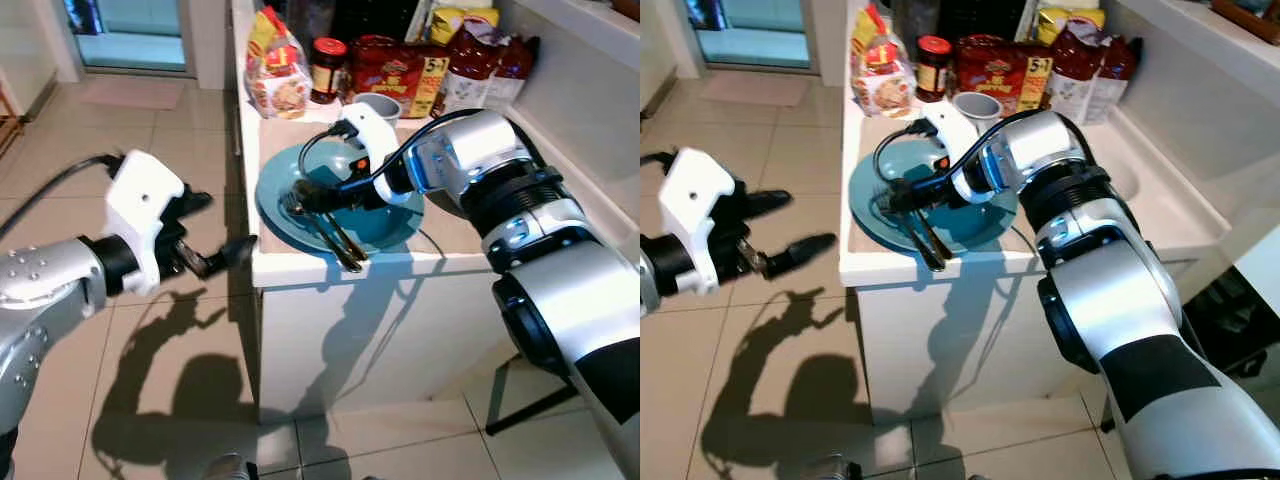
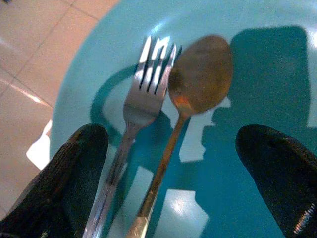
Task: Setting the table
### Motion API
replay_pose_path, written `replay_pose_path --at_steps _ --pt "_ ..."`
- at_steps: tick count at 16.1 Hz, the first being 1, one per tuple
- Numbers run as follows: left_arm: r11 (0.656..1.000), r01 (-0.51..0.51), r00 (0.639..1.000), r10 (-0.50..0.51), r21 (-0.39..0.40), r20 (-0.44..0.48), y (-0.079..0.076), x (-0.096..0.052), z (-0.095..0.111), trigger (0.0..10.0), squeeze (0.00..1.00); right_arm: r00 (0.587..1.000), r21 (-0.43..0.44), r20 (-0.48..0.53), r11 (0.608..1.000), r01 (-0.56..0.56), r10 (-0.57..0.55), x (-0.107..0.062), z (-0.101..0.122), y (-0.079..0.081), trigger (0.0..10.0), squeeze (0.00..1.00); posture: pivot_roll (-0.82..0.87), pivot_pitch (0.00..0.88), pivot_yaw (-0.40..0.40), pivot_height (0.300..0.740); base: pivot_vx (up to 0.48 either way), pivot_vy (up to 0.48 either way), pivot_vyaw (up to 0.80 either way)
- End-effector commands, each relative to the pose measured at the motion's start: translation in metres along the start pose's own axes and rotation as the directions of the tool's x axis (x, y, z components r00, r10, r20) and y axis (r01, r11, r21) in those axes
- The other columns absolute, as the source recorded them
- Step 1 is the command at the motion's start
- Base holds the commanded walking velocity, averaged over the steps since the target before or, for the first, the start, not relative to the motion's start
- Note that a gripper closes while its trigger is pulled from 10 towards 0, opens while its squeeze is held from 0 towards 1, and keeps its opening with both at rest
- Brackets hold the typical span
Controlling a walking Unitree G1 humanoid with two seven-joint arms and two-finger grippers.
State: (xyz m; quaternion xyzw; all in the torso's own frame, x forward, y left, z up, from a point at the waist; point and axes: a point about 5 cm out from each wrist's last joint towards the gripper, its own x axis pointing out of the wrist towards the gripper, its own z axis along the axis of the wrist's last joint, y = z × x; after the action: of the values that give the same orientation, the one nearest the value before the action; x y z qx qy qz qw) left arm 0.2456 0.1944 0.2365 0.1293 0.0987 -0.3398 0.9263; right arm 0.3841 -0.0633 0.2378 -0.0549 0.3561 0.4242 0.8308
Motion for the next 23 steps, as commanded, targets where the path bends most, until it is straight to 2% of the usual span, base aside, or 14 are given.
replay_pose_path --at_steps 1,6,10,11,12,13,16,23 --pt "0.999 0.042 0.999 -0.042 0.012 0.008 -0.007 0.001 0.003 10.0 0.00 1.000 -0.018 -0.002 1.000 -0.004 0.004 -0.005 0.008 0.003 10.0 0.00 0.04 0.045 -0.133 0.740 0.000 0.000 0.00" --pt "0.996 0.082 0.997 -0.082 0.020 0.011 -0.012 0.003 0.003 10.0 0.00 0.996 -0.035 -0.079 0.998 -0.055 0.053 0.006 -0.003 0.007 10.0 0.00 0.04 0.049 -0.131 0.740 0.000 0.000 0.00" --pt "0.993 0.114 0.993 -0.115 0.019 0.022 -0.016 0.008 0.005 10.0 0.00 0.992 -0.043 -0.121 0.998 -0.053 0.047 0.012 -0.012 0.005 10.0 0.00 0.04 0.047 -0.129 0.740 0.000 0.000 0.00" --pt "0.993 0.114 0.993 -0.115 0.020 0.030 -0.017 0.010 0.007 10.0 0.00 0.991 -0.042 -0.127 0.998 -0.039 0.033 0.012 -0.014 0.003 3.3 0.00 0.04 0.046 -0.129 0.740 0.000 0.000 0.00" --pt "0.993 0.115 0.993 -0.115 0.020 0.032 -0.017 0.010 0.008 10.0 0.00 0.991 -0.042 -0.127 0.999 -0.035 0.030 0.012 -0.014 0.002 2.5 0.00 0.04 0.046 -0.130 0.740 0.000 0.000 0.00" --pt "0.993 0.115 0.993 -0.115 0.021 0.036 -0.017 0.011 0.008 10.0 0.00 0.993 -0.038 -0.117 0.999 -0.028 0.023 0.011 -0.014 0.001 0.0 0.00 0.04 0.043 -0.131 0.740 0.000 0.000 0.00" --pt "0.994 0.106 0.993 -0.107 0.028 0.041 -0.017 0.012 0.010 10.0 0.00 0.994 -0.038 -0.114 0.999 -0.002 -0.002 0.008 -0.015 -0.005 0.0 0.00 0.04 0.039 -0.135 0.740 0.000 0.000 0.00" --pt "0.995 0.095 0.994 -0.096 0.031 0.050 -0.016 0.013 0.013 10.0 0.00 0.991 -0.039 -0.134 0.999 -0.008 0.002 0.010 -0.021 -0.007 0.0 0.00 0.04 0.036 -0.138 0.740 0.000 0.000 0.00"
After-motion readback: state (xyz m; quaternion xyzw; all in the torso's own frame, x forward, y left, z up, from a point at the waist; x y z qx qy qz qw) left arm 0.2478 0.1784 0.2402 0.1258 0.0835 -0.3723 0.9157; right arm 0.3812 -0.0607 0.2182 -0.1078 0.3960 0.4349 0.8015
